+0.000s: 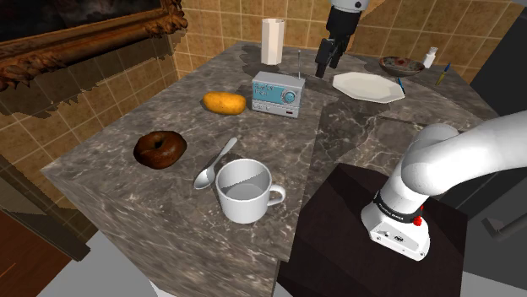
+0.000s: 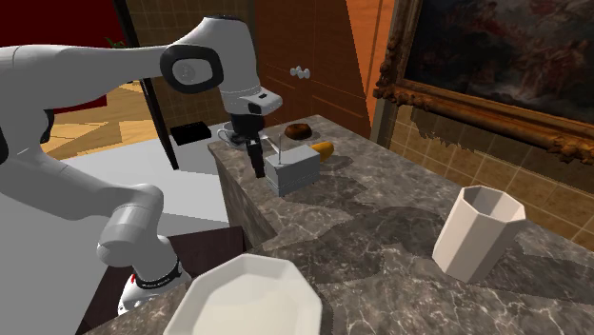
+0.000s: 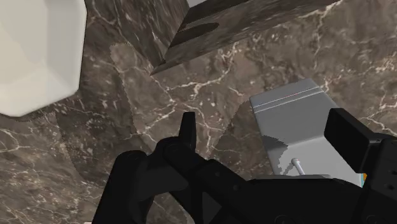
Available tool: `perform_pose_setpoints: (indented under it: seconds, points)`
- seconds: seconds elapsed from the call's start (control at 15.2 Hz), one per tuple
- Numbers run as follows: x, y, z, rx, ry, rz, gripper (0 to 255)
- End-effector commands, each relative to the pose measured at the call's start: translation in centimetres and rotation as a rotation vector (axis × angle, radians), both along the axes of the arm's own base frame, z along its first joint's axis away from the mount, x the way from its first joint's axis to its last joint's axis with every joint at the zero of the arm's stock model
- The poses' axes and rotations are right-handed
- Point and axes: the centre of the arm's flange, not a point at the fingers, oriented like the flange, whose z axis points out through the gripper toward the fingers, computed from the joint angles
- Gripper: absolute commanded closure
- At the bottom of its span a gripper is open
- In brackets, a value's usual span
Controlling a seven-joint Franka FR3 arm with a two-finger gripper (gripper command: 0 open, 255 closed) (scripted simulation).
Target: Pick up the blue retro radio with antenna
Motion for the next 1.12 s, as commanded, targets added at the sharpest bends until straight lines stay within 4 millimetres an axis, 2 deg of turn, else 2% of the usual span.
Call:
perform_pose_setpoints:
  seconds: [0.0,0.66,0.73,1.06]
  points:
    - [0.0,0.0,0.0,0.0,0.0,0.0,0]
    - [6.9,6.4,10.1,-0.059,0.022,-0.028,0]
    - [7.2,6.6,10.4,-0.061,0.023,-0.029,0]
    - [7.2,6.6,7.8,-0.061,0.023,-0.029,0]
